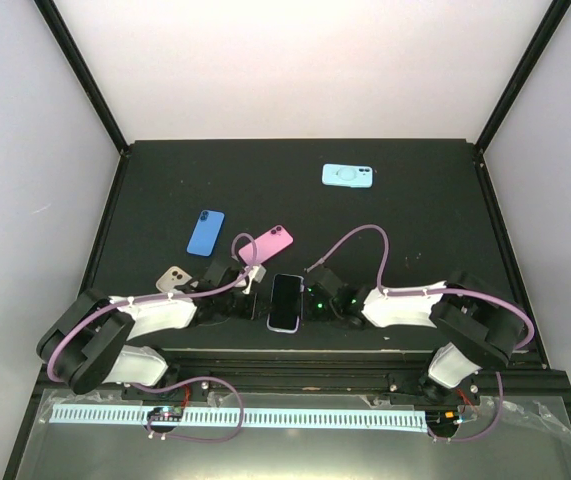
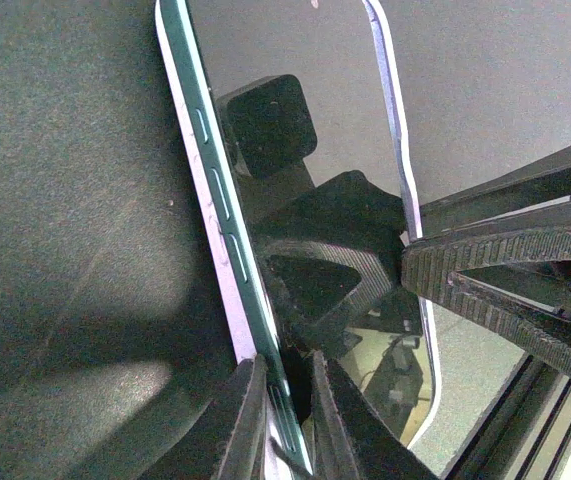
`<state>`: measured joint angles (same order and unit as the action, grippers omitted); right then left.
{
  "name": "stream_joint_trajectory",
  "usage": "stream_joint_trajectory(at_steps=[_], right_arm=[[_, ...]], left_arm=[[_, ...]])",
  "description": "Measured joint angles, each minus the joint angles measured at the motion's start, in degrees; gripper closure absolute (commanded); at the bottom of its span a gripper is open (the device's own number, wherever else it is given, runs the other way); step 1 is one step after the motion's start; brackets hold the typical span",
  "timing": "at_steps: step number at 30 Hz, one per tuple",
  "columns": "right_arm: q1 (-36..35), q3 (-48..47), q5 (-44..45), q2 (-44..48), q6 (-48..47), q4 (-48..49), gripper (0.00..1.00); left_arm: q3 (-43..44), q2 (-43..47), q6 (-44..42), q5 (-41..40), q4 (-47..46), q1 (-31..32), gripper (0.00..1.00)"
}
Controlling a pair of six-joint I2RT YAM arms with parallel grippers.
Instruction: Put the phone into the phone case
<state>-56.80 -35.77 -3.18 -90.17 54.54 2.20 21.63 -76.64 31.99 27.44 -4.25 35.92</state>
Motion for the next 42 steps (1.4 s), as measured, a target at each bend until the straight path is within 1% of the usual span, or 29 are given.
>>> stream_joint_trajectory(at_steps=[8, 10, 16, 21, 31, 32, 36, 42], right_arm=[[0.3, 1.2, 0.3, 0.8, -0.2, 1.9, 0.66], [0.3, 1.5, 0.6, 1.2, 0.0, 2.1, 0.65], [0.6, 2.6, 1.8, 2.1, 0.5, 2.7, 0.66], [0.7, 3.6, 2.0, 2.5, 1.2, 3.9, 0.67], [1.0, 4.8, 2.1, 3.1, 1.9, 5.2, 0.67], [1.0, 4.8, 2.1, 3.1, 2.0, 5.2, 0.66], [1.0, 4.9, 2.1, 3.1, 2.1, 5.4, 0.67], [1.0, 5.0, 2.1, 3.1, 2.4, 5.5, 0.70]], left_arm=[[0.4, 0.0, 0.1, -1.7, -0.8, 1.6, 0.86], [0.4, -0.4, 0.1, -1.7, -1.4, 1.9, 0.86], [0.6, -0.7, 0.2, -1.7, -2.3, 2.6, 0.85], [0.6, 0.6, 0.7, -1.0, -2.8, 2.9, 0.85], [0.7, 1.5, 1.0, 0.0, -5.2, 3.5, 0.85], [0.8, 1.2, 1.0, 0.0, -5.4, 3.5, 0.84], [0.8, -0.3, 1.0, -0.3, -5.7, 3.5, 0.76], [0.8, -0.3, 1.1, -1.9, -5.6, 3.5, 0.71]])
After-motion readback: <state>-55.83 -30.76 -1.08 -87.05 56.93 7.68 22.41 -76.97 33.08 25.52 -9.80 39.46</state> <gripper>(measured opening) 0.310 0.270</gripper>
